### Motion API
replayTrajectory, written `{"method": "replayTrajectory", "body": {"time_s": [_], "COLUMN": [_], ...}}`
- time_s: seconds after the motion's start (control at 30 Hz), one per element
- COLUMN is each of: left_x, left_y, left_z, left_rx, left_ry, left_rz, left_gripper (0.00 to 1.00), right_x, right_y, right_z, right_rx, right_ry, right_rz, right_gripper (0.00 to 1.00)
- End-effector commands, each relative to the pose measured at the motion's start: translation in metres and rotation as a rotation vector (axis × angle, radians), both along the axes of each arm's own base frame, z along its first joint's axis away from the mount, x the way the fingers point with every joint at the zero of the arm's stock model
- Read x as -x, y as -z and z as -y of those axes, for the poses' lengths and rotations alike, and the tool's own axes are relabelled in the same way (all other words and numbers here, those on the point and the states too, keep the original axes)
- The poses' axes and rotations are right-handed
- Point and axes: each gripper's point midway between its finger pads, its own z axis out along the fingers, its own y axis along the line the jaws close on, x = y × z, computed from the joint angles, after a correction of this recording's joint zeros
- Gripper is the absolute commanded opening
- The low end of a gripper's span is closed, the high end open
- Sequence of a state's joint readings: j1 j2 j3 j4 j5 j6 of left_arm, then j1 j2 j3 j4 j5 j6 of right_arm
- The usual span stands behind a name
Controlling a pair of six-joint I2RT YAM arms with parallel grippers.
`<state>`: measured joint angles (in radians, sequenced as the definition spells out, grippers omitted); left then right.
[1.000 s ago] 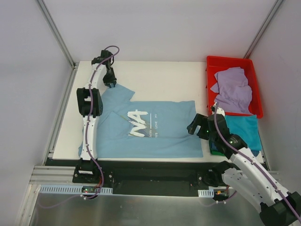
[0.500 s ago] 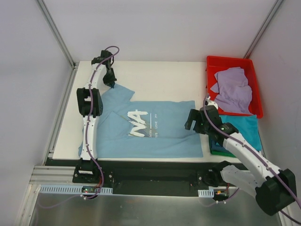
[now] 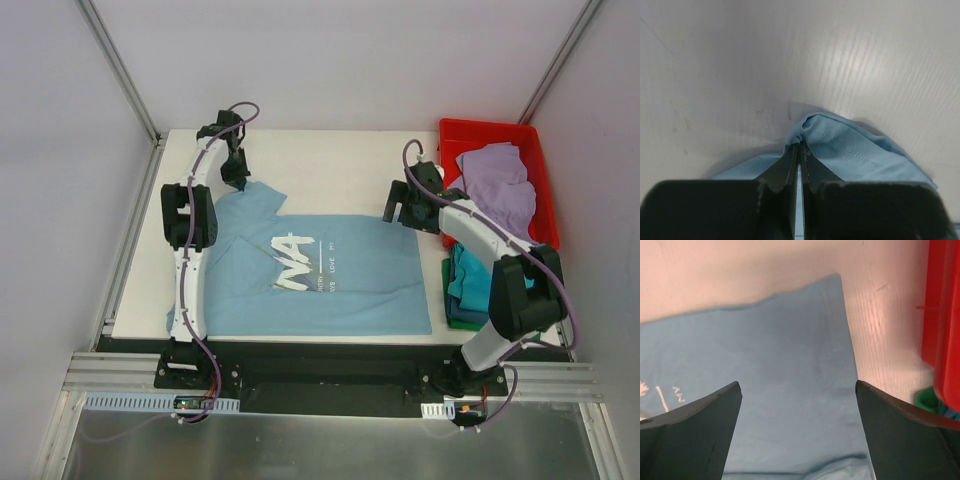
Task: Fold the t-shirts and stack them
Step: Grap the side of the flattened tshirt furthest away from the robot with both arms
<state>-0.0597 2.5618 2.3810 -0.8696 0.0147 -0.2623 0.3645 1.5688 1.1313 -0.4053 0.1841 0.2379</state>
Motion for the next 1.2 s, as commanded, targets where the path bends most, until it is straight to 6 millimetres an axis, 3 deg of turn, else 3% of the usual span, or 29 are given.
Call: {"method": "replayTrajectory", "body": {"time_s": [0.0,0.1,0.3,0.63,0.83,1.17], "left_x": [0.009,0.015,0.028,0.038,0.042,0.054], "left_y": [-0.036,-0.041,-0.038,-0.054,-0.061,-0.061], "left_z": [0.009,0.000,0.006,0.000,0.001,0.007], "left_rx": [-0.031,-0.090,-0.053,-0.074,-0.057,-0.031], "left_ry": [0.062,0.045,0.046,0.007,-0.002,0.012], "left_rz": [0.070,0.071,0.043,0.080,0.101,0.088], "left_gripper": [0.00,0.00,0.00,0.00,0.00,0.00], "right_x": [-0.031,-0.051,-0.092,-0.124,-0.114,-0.101], "right_y": [-0.003,0.008,0.025,0.058,0.074,0.064], "right_z": [0.013,0.011,0.019,0.015,0.017,0.025], "right_rx": [0.062,0.058,0.130,0.115,0.119,0.148], "right_ry": [0.054,0.071,0.083,0.048,0.061,0.043], "right_rz": [-0.005,0.002,-0.032,-0.104,-0.174,-0.156], "right_gripper": [0.97,0.94,0.89,0.77,0.66,0.58]}}
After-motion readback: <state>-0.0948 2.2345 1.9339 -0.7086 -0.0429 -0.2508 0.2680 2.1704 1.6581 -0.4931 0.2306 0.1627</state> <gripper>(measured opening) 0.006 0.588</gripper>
